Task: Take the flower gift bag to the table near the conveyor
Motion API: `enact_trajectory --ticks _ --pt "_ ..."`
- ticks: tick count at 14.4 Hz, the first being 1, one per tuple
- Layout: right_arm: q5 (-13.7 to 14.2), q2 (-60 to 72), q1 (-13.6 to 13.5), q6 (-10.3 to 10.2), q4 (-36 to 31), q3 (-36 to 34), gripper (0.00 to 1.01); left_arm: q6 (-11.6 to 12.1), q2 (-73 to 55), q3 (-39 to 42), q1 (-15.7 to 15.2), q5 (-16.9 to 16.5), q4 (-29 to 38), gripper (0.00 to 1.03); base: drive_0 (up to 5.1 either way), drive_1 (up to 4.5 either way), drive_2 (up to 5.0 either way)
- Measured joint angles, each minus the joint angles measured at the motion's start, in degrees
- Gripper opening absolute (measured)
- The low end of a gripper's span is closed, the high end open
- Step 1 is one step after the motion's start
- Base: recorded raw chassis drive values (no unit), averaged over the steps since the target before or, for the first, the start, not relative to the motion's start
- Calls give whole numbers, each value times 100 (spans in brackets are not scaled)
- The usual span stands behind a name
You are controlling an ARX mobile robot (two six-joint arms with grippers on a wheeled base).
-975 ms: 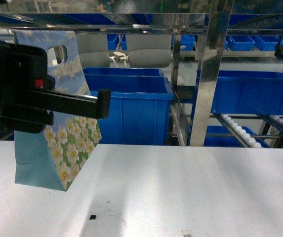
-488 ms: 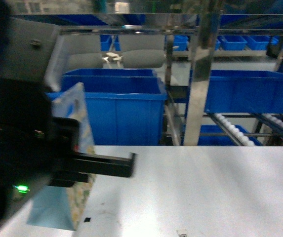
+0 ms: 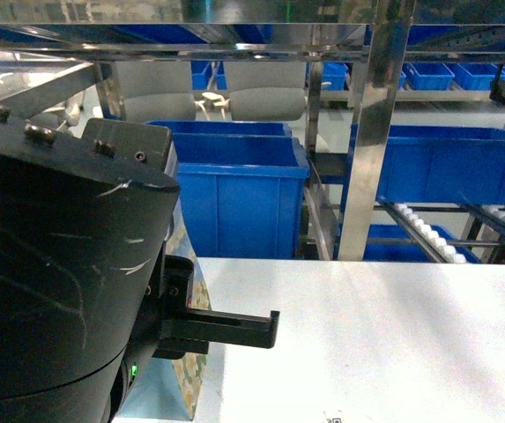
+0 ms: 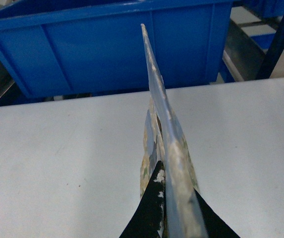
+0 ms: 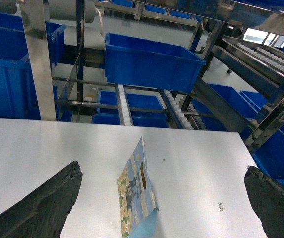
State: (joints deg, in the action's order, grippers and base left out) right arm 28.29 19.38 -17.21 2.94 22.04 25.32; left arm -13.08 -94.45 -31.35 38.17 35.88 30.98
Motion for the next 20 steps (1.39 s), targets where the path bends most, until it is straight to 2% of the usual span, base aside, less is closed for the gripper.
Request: enact_trajectory --ticks 1,3,5,7,10,13,16,18,20 --pt "0 0 0 0 -2 0 98 13 -48 33 -61 -7 61 2 0 0 0" --pt "-2 0 0 0 -2 0 98 378 -229 125 -101 20 463 2 0 0 0" --pt "0 0 0 0 0 0 98 584 -361 249 -133 28 527 2 0 0 0" --pt "0 0 0 0 -2 0 98 599 -498 356 -101 87 531 2 0 0 0" --pt "0 0 0 0 -2 0 98 562 -514 278 44 197 98 2 0 0 0" --pt "-2 0 0 0 0 0 98 385 -393 275 111 92 -387 3 0 0 0" --pt "0 0 0 0 -2 0 98 240 -50 278 81 -83 -730 39 0 0 0" --pt "0 0 0 0 -2 0 98 151 284 275 -205 -319 -804 88 0 0 0" --pt "0 0 0 0 -4 0 98 188 378 275 -378 -417 -752 100 0 0 0"
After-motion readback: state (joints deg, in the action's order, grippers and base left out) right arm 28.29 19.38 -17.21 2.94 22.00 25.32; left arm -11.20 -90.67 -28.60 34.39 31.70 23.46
